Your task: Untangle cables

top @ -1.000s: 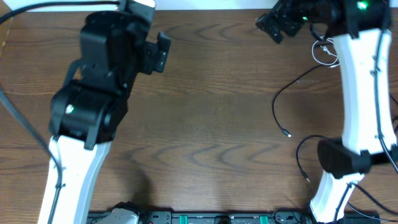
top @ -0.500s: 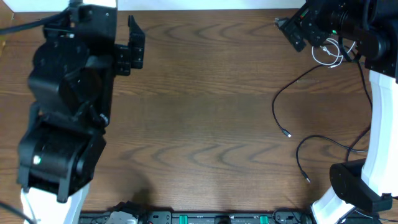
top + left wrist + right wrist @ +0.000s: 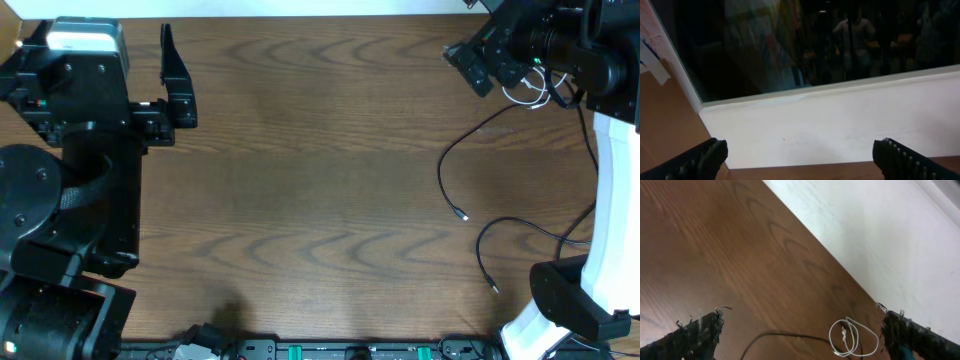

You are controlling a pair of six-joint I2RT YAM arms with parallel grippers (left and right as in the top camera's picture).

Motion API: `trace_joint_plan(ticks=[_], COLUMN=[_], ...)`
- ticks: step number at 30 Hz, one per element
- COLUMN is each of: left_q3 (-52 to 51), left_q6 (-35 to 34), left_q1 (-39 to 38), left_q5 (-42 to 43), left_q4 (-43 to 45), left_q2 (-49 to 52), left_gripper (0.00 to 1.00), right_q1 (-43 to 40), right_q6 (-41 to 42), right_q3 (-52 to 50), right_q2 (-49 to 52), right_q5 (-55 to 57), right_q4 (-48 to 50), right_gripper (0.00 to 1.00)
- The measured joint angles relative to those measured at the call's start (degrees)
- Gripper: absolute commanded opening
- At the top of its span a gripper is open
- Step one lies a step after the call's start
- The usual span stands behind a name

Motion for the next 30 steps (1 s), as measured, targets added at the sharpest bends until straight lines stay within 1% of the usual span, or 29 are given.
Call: trace_joint_plan(ticks=[20,22,24,26,29,30], left_q3=[0.0,0.07,0.11,0.15,0.15,0.15], left_q6=[0.0,0.0,-0.02,-0.02,0.0,0.02], left_q1=[0.0,0.0,0.0,0.02,0.0,-0.04], left_q5=[0.0,0.0,0.0,3.06,11.96,13.75], left_q4=[-0.13,-0.92,-3.5,-5.11,-5.18,-5.51], left_q2=[-0.35,-0.68,-0.85,-0.87,-0.85,-0.87], left_gripper=[0.98,0.98,0.98,0.98,0.98,0.98], right_q1=[0.0,0.0,0.0,0.0,0.0,0.0], right_q6=[0.0,0.0,0.0,0.02,0.0,0.02], right_q3=[0.0,0.0,0.0,0.0,0.0,0.0], right_q2=[0.0,0.0,0.0,0.0,0.0,0.0], right_q5=[0.0,0.0,0.0,0.0,0.0,0.0], right_q4=[-1.22,-1.22,-1.22,-1.25,-1.25,-1.25], right_gripper=[0.99,0.99,0.99,0.99,0.99,0.99])
